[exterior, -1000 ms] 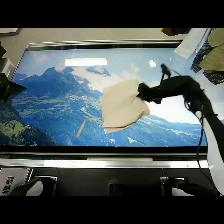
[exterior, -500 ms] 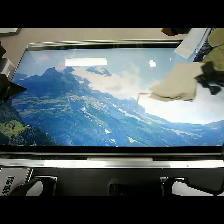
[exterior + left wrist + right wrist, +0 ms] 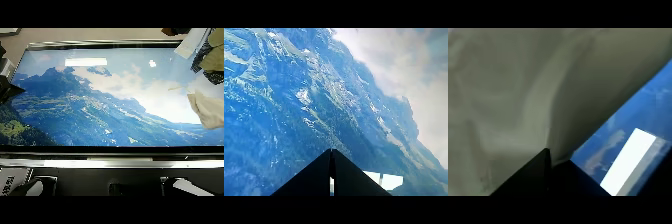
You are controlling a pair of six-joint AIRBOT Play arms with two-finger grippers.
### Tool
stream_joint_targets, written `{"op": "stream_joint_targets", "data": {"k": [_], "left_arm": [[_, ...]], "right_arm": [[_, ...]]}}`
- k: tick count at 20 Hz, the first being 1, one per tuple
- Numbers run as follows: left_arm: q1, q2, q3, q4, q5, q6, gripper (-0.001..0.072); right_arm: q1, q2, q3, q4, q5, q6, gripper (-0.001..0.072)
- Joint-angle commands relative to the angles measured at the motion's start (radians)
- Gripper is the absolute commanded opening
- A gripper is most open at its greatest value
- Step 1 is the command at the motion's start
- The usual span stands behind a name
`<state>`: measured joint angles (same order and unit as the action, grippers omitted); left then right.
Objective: Fold the clothes and pants, and hang the long-sleeved shirts on hangers.
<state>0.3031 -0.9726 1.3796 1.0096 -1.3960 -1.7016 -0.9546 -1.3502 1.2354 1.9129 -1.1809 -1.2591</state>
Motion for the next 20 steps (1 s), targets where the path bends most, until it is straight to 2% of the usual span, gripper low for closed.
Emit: {"op": "stream_joint_targets", "data": {"k": [1, 5, 12, 13, 14, 15, 17, 18, 20], "left_arm": [[0.001, -0.001, 0.000, 0.026, 0.001, 0.000, 0.0018], [0.001, -0.001, 0.000, 0.050, 0.001, 0.000, 0.0017], [0.001, -0.002, 0.000, 0.050, 0.009, 0.000, 0.0018], [0.001, -0.002, 0.000, 0.050, 0.009, 0.000, 0.0018], [0.001, -0.002, 0.000, 0.050, 0.008, 0.000, 0.0018], [0.001, -0.002, 0.000, 0.050, 0.008, 0.000, 0.0018], [0.001, -0.002, 0.000, 0.050, 0.008, 0.000, 0.0018], [0.001, -0.002, 0.000, 0.050, 0.009, 0.000, 0.0018], [0.001, -0.002, 0.000, 0.050, 0.010, 0.000, 0.0018]], "right_arm": [[-0.100, 0.060, -0.197, -0.185, -0.056, -0.054, 0.0019], [-0.140, 0.076, -0.243, -0.335, -0.076, -0.088, 0.0021], [-0.140, 0.076, -0.243, -0.444, -0.107, -0.087, 0.0035], [-0.140, 0.077, -0.243, -0.453, -0.114, -0.078, 0.0125], [-0.140, 0.079, -0.243, -0.467, -0.140, -0.073, 0.0292], [-0.140, 0.090, -0.243, -0.502, -0.164, -0.047, 0.0380], [-0.140, 0.163, -0.241, -0.541, -0.130, 0.027, 0.0428], [-0.140, 0.221, -0.234, -0.515, -0.056, 0.056, 0.0427], [-0.127, 0.335, -0.198, -0.363, 0.160, 0.062, 0.0420]]}}
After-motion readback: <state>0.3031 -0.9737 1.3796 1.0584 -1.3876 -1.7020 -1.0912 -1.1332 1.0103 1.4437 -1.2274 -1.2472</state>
